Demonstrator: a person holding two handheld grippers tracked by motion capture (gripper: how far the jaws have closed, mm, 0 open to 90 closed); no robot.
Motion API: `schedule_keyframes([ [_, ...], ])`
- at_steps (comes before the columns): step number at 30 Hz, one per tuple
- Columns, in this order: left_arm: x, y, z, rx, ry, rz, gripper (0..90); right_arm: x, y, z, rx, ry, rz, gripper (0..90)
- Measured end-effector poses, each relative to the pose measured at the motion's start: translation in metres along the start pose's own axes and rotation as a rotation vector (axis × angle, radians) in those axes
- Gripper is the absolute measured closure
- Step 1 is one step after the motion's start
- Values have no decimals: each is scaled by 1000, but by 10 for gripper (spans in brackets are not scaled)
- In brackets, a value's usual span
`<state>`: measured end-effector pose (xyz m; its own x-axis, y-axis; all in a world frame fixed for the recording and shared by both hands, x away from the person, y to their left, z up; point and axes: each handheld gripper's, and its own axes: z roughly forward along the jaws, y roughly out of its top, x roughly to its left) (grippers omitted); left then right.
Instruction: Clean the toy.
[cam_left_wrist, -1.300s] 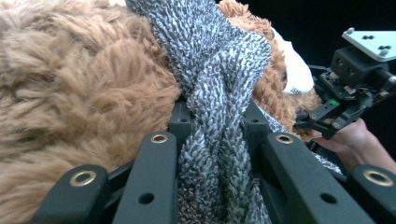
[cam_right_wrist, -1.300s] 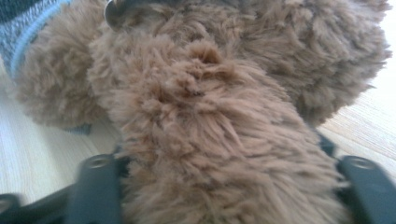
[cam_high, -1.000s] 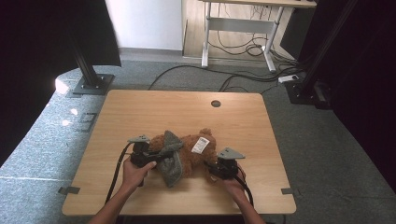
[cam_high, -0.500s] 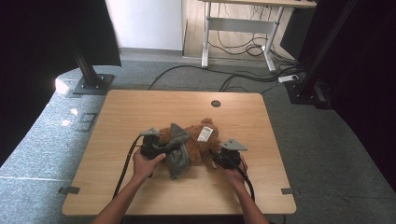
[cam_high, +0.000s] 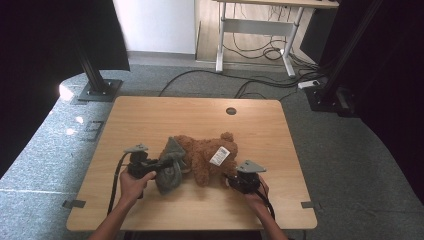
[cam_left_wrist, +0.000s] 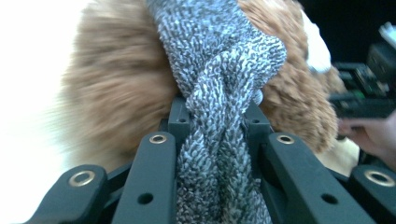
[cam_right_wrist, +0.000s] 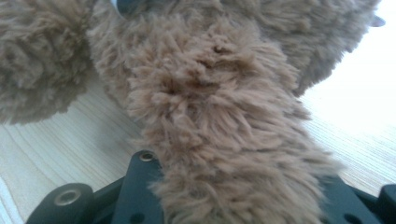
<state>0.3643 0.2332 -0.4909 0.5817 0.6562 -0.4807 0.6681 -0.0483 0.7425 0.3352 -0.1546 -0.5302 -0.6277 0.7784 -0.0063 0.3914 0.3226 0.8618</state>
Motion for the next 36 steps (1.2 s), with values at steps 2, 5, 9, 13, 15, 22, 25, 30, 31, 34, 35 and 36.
schedule_keyframes([
  [2, 1, 4, -8, -26, 2, -9, 715, 1, -1, 1, -9, 9, -9, 632],
  [5, -13, 17, -14, -55, -29, 20, 713, 2, -1, 1, -16, 6, -16, 632],
  [9, -44, 43, -3, -54, -64, 92, 707, 4, -1, 1, -23, 3, -30, 630],
  [13, -69, 61, 32, 8, -110, 115, 706, 4, -1, 0, -25, 10, -32, 628],
  [15, -77, 65, 53, 43, -123, 126, 707, 3, -1, 0, -26, 16, -38, 627],
  [22, -98, 69, 114, 168, -167, 118, 702, 1, -1, 1, -22, 28, -41, 623],
  [25, -105, 69, 123, 194, -150, 146, 699, 0, -1, 2, -18, 28, -43, 624],
  [30, -92, 64, 125, 191, -155, 102, 711, 2, -1, 2, -16, 17, -61, 623],
  [31, -89, 62, 123, 187, -165, 89, 712, 3, -1, 2, -14, 19, -68, 616],
  [34, -84, 55, 120, 179, -174, 78, 715, 4, 1, 1, -6, 23, -80, 498],
  [35, -83, 52, 119, 178, -178, 80, 716, 3, 1, 1, -5, 35, -75, 441],
  [36, -83, 50, 118, 175, -178, 82, 717, 2, 3, -1, -4, 56, -52, 409],
])
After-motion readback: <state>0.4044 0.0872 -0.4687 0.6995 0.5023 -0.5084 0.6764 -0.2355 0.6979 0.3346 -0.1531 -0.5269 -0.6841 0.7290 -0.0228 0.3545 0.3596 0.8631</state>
